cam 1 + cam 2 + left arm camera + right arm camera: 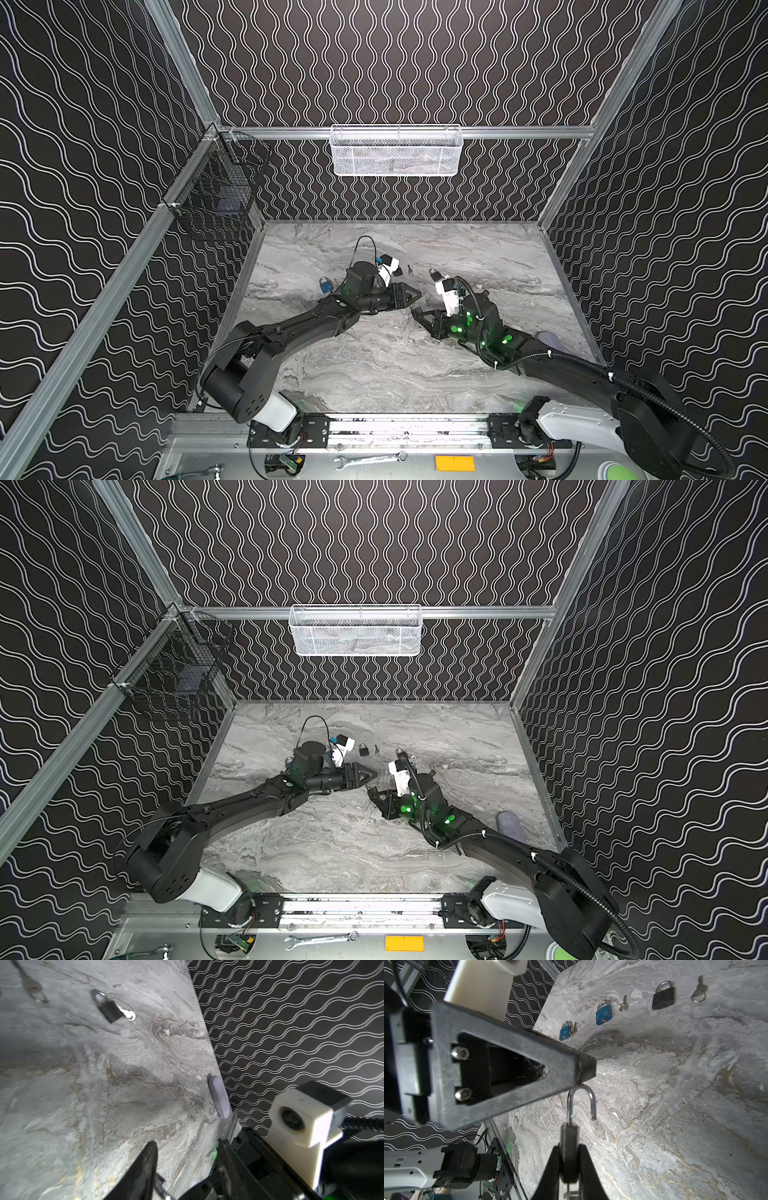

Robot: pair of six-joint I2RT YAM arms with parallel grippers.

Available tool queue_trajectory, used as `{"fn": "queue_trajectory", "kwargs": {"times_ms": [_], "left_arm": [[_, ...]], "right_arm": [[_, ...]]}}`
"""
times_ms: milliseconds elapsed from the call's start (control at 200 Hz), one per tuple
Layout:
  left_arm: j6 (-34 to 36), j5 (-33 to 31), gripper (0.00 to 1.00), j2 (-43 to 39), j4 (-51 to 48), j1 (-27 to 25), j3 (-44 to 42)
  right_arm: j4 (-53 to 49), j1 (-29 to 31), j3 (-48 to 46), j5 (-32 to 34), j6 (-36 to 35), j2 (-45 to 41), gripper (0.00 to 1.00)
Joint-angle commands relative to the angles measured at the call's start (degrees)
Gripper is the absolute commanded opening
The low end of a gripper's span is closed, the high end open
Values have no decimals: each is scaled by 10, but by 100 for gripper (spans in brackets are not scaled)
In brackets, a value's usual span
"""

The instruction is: Lock with the key

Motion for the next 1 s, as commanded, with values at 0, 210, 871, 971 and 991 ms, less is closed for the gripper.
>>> {"fn": "queue_trajectory", "kwargs": {"times_ms": [0, 210, 871, 971, 991], "left_arm": [[31, -21, 56, -12, -63, 5, 17], [23, -11, 58, -4, -86, 4, 33], [6, 16, 47, 19, -94, -4, 51], [7, 15, 44, 16, -88, -4, 49], [7, 15, 43, 16, -87, -4, 48]], "right_arm": [[18, 0, 5, 0, -4, -7, 0], [27, -1, 4, -3, -3, -1, 0], [34, -1, 22, -12, -8, 21, 0], [36, -1, 22, -12, -8, 22, 0], [36, -1, 22, -11, -8, 22, 0]]}}
